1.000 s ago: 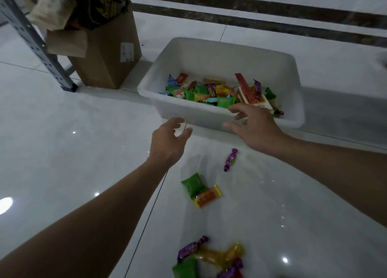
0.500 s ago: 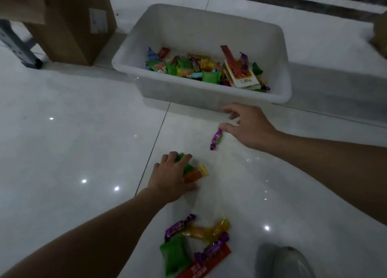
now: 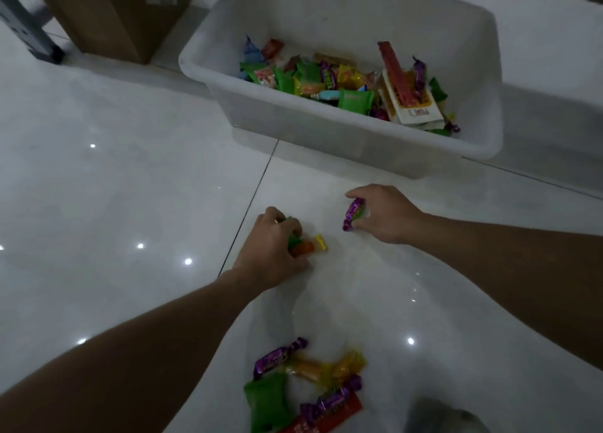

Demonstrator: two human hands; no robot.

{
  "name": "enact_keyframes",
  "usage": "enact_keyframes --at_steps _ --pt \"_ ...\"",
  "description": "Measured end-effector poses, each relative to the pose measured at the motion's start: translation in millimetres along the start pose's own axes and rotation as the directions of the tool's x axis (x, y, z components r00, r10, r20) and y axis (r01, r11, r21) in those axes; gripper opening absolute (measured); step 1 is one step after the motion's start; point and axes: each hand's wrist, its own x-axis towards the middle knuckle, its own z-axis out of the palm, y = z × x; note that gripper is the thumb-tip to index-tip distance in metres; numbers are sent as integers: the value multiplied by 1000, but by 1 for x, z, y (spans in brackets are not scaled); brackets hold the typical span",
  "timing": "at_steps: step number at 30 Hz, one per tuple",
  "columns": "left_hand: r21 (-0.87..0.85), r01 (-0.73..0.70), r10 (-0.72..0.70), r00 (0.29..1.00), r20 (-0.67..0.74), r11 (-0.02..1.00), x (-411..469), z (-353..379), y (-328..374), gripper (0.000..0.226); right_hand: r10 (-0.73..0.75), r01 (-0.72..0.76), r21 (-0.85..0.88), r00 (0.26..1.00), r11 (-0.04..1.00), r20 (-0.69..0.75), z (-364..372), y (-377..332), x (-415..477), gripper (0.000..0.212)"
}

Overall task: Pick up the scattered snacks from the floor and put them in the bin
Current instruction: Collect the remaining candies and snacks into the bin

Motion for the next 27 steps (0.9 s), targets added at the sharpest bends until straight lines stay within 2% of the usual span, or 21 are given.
enact_keyframes --at_steps 2,5,8,11,14,17,21,27 --pt "-17 -7 6 1000 -25 1000 2 1 -2 47 -48 50 -72 998 996 39 7 0 8 58" --pt "-78 22 -27 998 -65 997 4 -1 -3 46 -154 167 -169 984 971 91 9 -3 17 40" --pt "-82 11 -18 997 -77 997 6 -2 -1 41 -167 186 -197 980 963 107 7 -4 24 36" --pt "-60 -4 -1 996 -85 998 6 1 -3 46 -196 212 -196 976 958 96 9 -2 26 34" --pt "-37 3 -8 993 -119 999 6 3 -3 58 -320 341 -260 940 903 120 12 8 23 19" --pt "-56 38 -46 989 -139 998 7 -1 -3 53 -422 456 -300 890 838 173 11 20 21 21" --pt "-73 55 -68 981 -184 996 8 -2 -9 39 -431 447 -275 894 851 122 11 25 15 39" --pt "-174 121 -160 960 -232 977 13 -5 -13 38 -404 407 -279 912 870 71 14 20 17 29"
